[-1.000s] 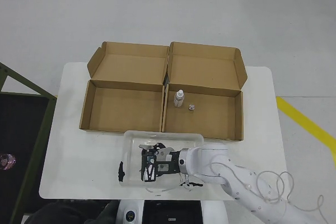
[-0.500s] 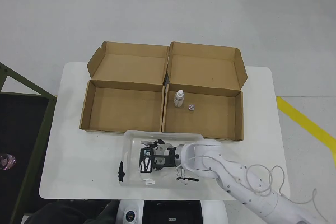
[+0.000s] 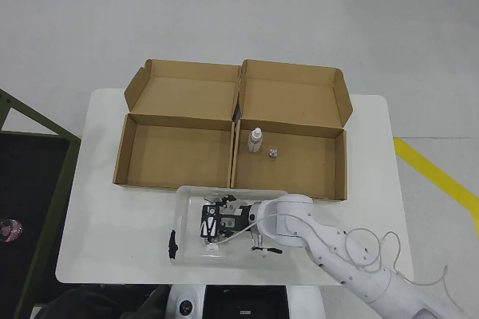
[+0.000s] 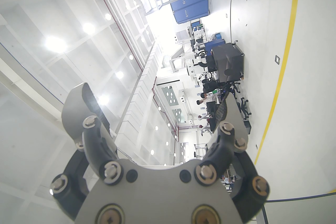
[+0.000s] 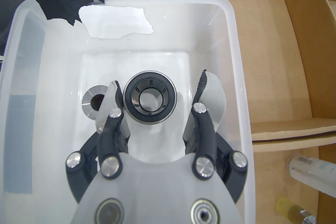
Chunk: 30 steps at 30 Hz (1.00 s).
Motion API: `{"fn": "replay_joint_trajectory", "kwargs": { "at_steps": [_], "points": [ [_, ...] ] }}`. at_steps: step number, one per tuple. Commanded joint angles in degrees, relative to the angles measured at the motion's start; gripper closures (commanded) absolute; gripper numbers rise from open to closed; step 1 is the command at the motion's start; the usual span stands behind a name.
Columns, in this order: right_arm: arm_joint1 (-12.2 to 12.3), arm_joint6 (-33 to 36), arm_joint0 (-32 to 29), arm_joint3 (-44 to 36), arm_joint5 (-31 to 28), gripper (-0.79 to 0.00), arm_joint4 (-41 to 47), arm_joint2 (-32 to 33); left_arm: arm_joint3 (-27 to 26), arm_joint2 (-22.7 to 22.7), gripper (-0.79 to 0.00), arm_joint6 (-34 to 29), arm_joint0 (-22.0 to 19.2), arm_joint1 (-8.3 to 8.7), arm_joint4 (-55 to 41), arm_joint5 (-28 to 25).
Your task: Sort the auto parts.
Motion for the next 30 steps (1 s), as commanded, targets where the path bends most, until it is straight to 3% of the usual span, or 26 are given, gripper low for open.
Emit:
{"fn": "replay_joint_trajectory", "kwargs": {
  "at_steps": [1,13,25,30],
  "points": [
    [-0.17,-0.09,0.14,0.48,0.00,-0.496,-0.04,-0.17,0.00,0.00,-0.785,0.00,0.00,0.00,0.00,0.00],
    [-1.09,-0.12,0.65,2.75,-0.41,-0.462,-0.13,-0.98,0.00,0.00,-0.785,0.00,0.00,0.00,0.00,0.00],
    [-1.64,-1.20,0.61,3.04,-2.11,-0.022,1.61,-0.68,0.00,0.00,-0.785,0.00,0.00,0.00,0.00,0.00],
    [-1.62,-1.51,0.33,1.92,-2.97,0.000,2.38,-0.07,0.00,0.00,-0.785,0.00,0.00,0.00,0.00,0.00]
  ]
}}
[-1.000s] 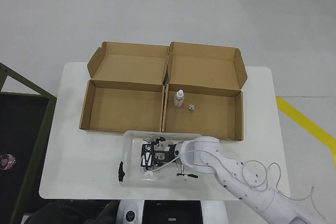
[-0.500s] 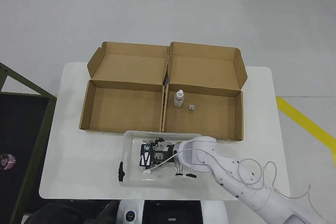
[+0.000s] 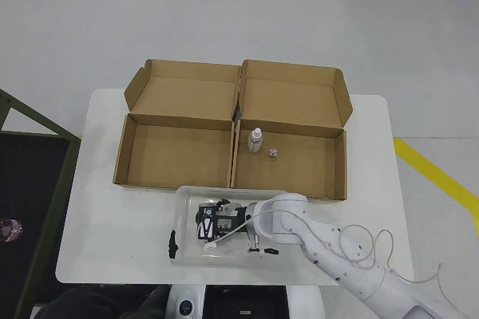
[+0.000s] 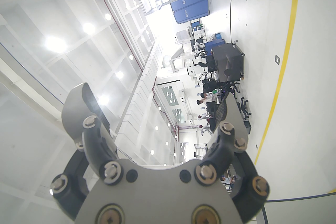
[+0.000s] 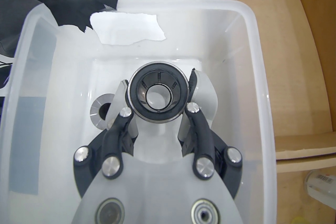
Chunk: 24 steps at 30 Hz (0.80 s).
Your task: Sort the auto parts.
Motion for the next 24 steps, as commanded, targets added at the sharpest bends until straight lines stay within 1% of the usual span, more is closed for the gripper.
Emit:
{"fn": "replay_joint_trajectory", "kwargs": {
  "at_steps": [1,15,24],
  "points": [
    [0.05,-0.20,-0.17,-0.53,-0.33,0.000,0.35,0.35,0.00,0.00,-0.785,0.00,0.00,0.00,0.00,0.00],
    [0.82,-0.59,-1.52,-7.06,-2.30,0.000,1.04,3.81,0.00,0.00,-0.785,0.00,0.00,0.00,0.00,0.00],
    [1.04,-0.44,-1.56,-10.13,-2.22,0.000,1.14,5.61,0.00,0.00,-0.785,0.00,0.00,0.00,0.00,0.00]
  ]
}}
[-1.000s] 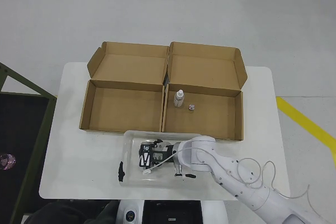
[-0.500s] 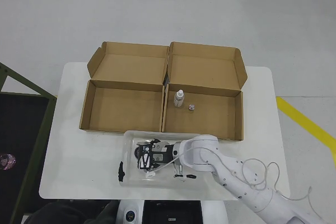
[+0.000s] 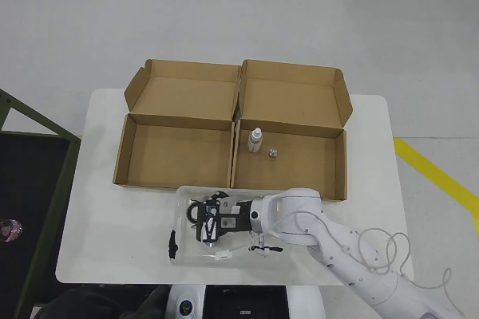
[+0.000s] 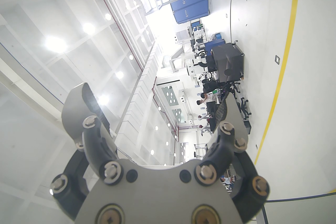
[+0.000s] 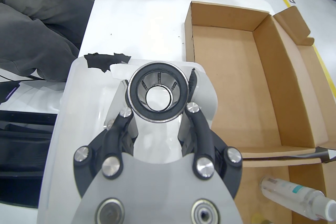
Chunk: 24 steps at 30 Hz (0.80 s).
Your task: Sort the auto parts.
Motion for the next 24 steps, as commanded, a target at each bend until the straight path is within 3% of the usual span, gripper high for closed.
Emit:
{"fn": "replay_joint_trajectory", "kwargs": {
  "at_steps": [1,12,24],
  "points": [
    [0.02,-0.05,-0.11,-0.41,0.16,0.000,0.02,0.25,0.00,0.00,-0.785,0.00,0.00,0.00,0.00,0.00],
    [-0.54,-0.74,2.69,-0.17,1.83,0.000,0.35,1.51,0.00,0.00,-0.785,0.00,0.00,0.00,0.00,0.00],
    [-2.44,-2.09,8.65,6.40,5.01,0.000,2.34,0.55,0.00,0.00,-0.785,0.00,0.00,0.00,0.00,0.00]
  ]
}}
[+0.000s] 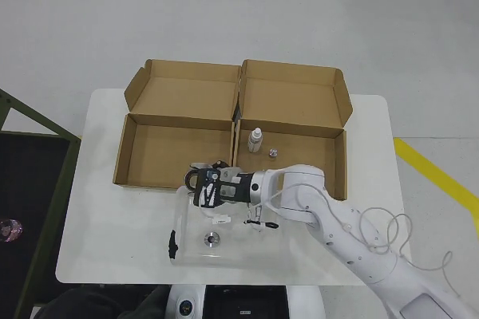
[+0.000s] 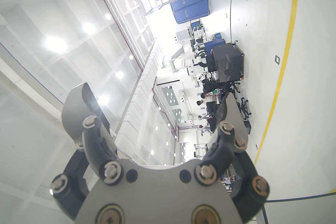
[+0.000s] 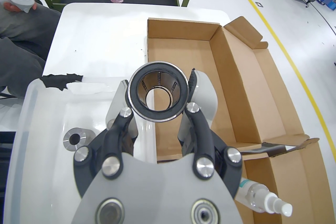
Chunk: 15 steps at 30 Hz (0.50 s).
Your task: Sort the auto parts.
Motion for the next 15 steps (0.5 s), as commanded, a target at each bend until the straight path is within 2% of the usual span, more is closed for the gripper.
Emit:
{"fn": "replay_joint_trajectory", "kwargs": {
  "at_steps": [1,15],
  "points": [
    [-0.40,-0.21,1.23,1.55,0.51,0.000,0.38,-0.34,0.00,0.00,-0.785,0.00,0.00,0.00,0.00,0.00],
    [-3.87,-2.18,8.53,14.33,5.10,0.000,0.20,-4.28,0.00,0.00,-0.785,0.00,0.00,0.00,0.00,0.00]
  ]
}}
